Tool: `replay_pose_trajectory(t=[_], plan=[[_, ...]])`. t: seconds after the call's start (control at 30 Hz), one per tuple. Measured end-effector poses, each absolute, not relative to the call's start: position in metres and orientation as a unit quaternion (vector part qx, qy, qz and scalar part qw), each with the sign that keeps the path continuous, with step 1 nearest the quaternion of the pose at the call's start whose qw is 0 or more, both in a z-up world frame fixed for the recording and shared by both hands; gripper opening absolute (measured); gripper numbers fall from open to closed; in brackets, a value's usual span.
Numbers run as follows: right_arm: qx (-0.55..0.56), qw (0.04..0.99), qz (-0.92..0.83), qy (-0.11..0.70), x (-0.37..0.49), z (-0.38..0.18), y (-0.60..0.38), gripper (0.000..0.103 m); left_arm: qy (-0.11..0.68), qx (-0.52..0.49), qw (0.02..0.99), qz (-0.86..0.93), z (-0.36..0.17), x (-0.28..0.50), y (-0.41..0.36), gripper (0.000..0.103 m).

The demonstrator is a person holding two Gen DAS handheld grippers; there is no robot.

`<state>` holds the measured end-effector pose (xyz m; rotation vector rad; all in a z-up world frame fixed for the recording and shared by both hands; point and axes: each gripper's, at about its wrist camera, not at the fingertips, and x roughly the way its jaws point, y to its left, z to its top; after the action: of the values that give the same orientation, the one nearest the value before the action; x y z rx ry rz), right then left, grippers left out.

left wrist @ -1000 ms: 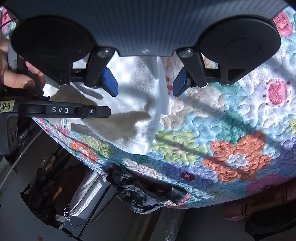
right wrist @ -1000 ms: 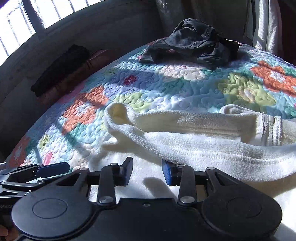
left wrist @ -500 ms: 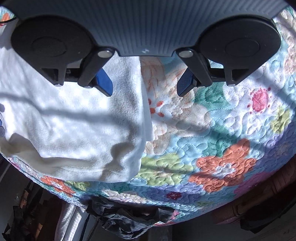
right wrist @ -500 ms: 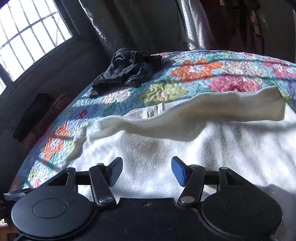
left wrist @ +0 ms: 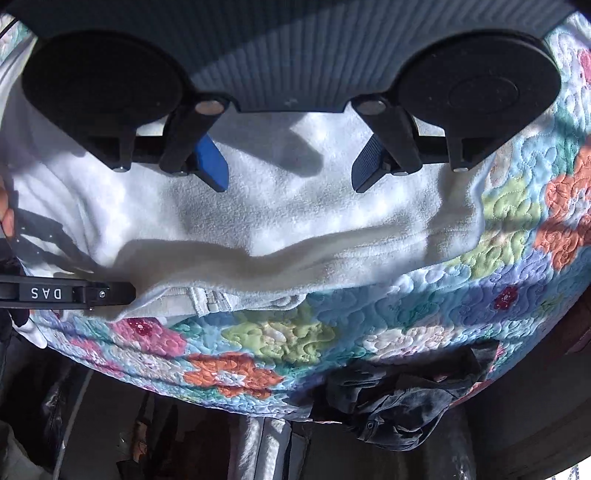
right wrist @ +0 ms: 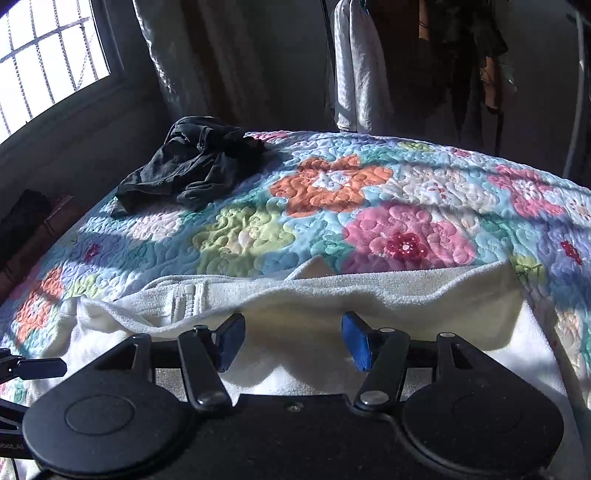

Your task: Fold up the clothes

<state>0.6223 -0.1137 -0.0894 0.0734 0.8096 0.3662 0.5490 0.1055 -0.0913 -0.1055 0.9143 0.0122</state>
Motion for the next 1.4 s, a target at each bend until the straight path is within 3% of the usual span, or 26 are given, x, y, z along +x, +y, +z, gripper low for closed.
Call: replay_pose_trajectory(t=[0.1,0.3,0.6,0.83,1.0,1.17,1.3,1.4], plan=[[0.037,0.908,0.137,0.394,0.636,-0.1,-0.126,0.062,0.442,-0.126,0.888,0.006,-0.102,0.572,0.122,0.073],[0.061,0.903,0.069,0.419,0.631,-0.104,-0.168,0.062,0.452,-0.182,0.873,0.039,-0.104,0.571,0.15,0.076],[0.127,0.884,0.133,0.43,0.517,-0.055,-0.241,0.065,0.443,-0.155,0.883,0.025,-0.07,0.478,0.157,0.077],[0.149,0.871,0.115,0.454,0.442,-0.048,-0.289,0.07,0.471,-0.141,0.867,0.083,-0.084,0.387,0.181,0.082],[0.075,0.847,0.085,0.52,0.417,-0.064,-0.301,0.07,0.494,-0.096,0.85,0.155,-0.103,0.34,0.202,0.082],[0.089,0.833,0.112,0.534,0.396,-0.066,-0.316,0.07,0.481,-0.211,0.845,0.101,-0.104,0.317,0.228,0.082],[0.081,0.811,0.153,0.56,0.37,-0.078,-0.304,0.07,0.464,-0.23,0.853,0.057,-0.103,0.307,0.218,0.082],[0.099,0.825,0.153,0.535,0.369,-0.079,-0.304,0.07,0.464,-0.232,0.854,0.049,-0.116,0.314,0.2,0.082]])
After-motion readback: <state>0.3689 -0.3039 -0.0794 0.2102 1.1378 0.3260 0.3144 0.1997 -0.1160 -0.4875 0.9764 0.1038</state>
